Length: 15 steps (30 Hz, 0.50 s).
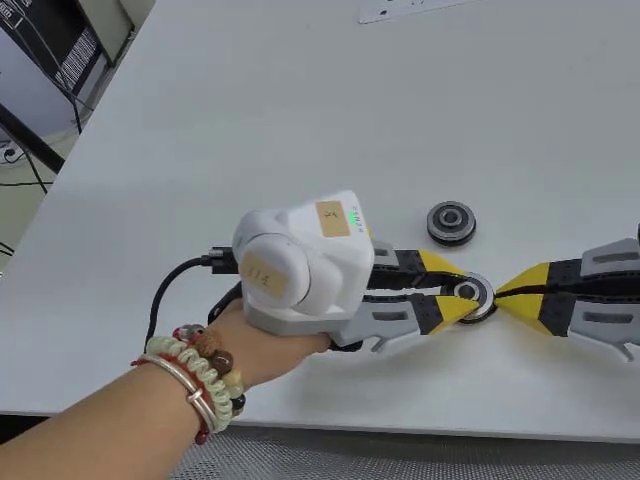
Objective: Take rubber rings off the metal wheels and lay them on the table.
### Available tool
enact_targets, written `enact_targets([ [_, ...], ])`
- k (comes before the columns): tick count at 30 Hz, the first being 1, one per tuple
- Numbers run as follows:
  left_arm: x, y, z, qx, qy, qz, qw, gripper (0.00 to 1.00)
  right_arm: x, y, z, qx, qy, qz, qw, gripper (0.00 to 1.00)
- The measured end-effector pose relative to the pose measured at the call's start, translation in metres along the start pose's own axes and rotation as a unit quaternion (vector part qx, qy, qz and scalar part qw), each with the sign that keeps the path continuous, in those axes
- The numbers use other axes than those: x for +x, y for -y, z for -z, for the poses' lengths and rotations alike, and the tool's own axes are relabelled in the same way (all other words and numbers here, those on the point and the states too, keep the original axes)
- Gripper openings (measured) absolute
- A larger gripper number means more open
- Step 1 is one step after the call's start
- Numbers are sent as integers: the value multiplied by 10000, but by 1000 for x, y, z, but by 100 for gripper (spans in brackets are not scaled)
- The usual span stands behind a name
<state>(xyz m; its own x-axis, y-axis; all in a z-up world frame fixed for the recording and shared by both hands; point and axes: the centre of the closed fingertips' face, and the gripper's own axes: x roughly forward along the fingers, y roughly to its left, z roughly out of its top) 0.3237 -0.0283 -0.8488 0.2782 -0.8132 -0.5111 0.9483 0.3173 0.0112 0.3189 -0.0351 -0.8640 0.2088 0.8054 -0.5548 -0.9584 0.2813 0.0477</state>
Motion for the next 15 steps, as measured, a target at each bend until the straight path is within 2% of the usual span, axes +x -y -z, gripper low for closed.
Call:
enact_targets([
  [4,0,0,0,-6,15,3,10000,15,2,0,2,55,114,-74,9999,0],
  [6,0,0,0,-11,29,9,10000,14,1,1,2,32,70,-37,10000,0],
  [7,0,0,0,-7,34,7,10000,14,1,1,3,288,19,-4,9996,0],
  [8,0,0,0,-5,36,9,10000,14,1,1,5,757,-80,29,9971,0],
  [9,0,0,0,-5,34,8,10000,14,2,2,2,882,-15,-3,9961,0],
  [10,0,0,0,-1,35,4,10000,14,1,4,2,800,17,-27,9968,0],
  [11,0,0,0,4,35,-2,10000,14,0,4,0,986,103,-49,9951,0],
  [12,0,0,0,11,40,-9,10000,14,-2,6,-3,1278,263,-30,9914,0],
  [13,0,0,0,16,47,-15,10000,14,-4,6,-3,1456,317,-57,9888,0],
  [15,0,0,0,13,64,-18,10000,14,-5,6,-3,1931,433,-135,9801,0],
])
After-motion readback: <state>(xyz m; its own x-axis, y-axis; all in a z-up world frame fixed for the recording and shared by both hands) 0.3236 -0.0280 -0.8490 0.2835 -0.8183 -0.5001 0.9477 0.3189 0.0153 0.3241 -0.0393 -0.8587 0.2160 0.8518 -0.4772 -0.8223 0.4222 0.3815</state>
